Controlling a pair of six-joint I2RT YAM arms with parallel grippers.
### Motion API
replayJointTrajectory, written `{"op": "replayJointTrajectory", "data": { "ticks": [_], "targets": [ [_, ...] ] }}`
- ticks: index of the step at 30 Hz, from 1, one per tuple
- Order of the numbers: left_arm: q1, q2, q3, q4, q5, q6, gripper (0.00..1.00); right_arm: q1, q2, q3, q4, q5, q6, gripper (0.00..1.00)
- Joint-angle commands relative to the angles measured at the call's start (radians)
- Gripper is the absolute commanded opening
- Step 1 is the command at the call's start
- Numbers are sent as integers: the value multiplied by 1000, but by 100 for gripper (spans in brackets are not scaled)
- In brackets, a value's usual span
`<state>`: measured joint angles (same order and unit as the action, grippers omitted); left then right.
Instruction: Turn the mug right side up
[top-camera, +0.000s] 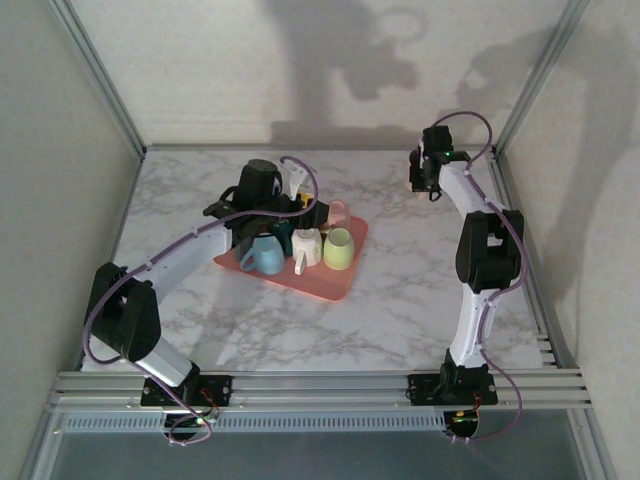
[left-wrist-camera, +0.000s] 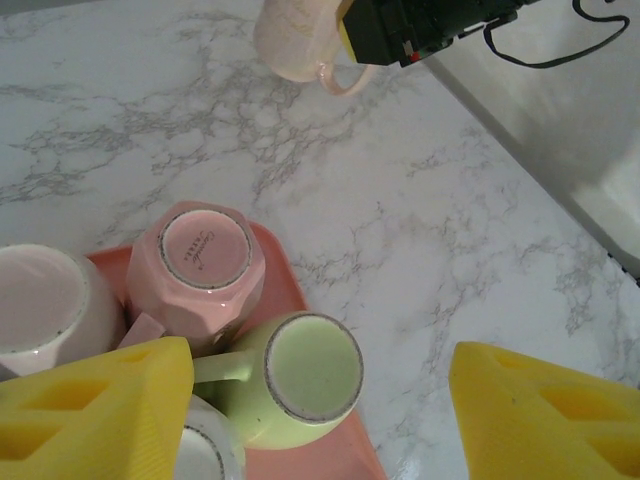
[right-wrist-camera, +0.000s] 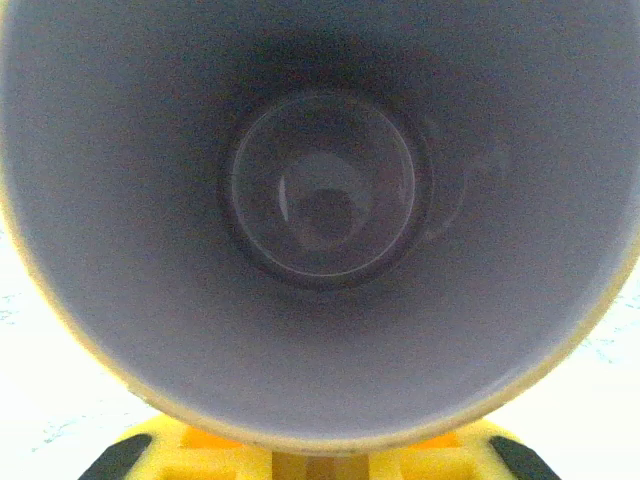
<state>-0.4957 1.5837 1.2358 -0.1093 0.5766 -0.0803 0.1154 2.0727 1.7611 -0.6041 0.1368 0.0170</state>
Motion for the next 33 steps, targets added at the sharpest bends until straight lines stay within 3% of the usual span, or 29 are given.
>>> {"op": "replayJointTrajectory", "data": {
  "ticks": [1,11,15,22,28,33],
  "targets": [
    [-7,12,40,-2,-1,22,68,-5,10,80,99,0,-15,1],
    [-9,15,37,-13,-3,29,68,-5,66,108,96,-6,-5,9],
    [-8,16,34,-20,-1,33,68,-6,79,118,88,-3,1,18],
    [-9,11,33,-27,-4,40,68,-5,89,121,75,-8,14,21],
    [-9,-14,14,-29,-16,36,69,-5,60,100,69,-8,22,53],
    [-9,-57,-13,-39,-35,32,69,-6,-58,37,46,4,43,61]
  ]
}}
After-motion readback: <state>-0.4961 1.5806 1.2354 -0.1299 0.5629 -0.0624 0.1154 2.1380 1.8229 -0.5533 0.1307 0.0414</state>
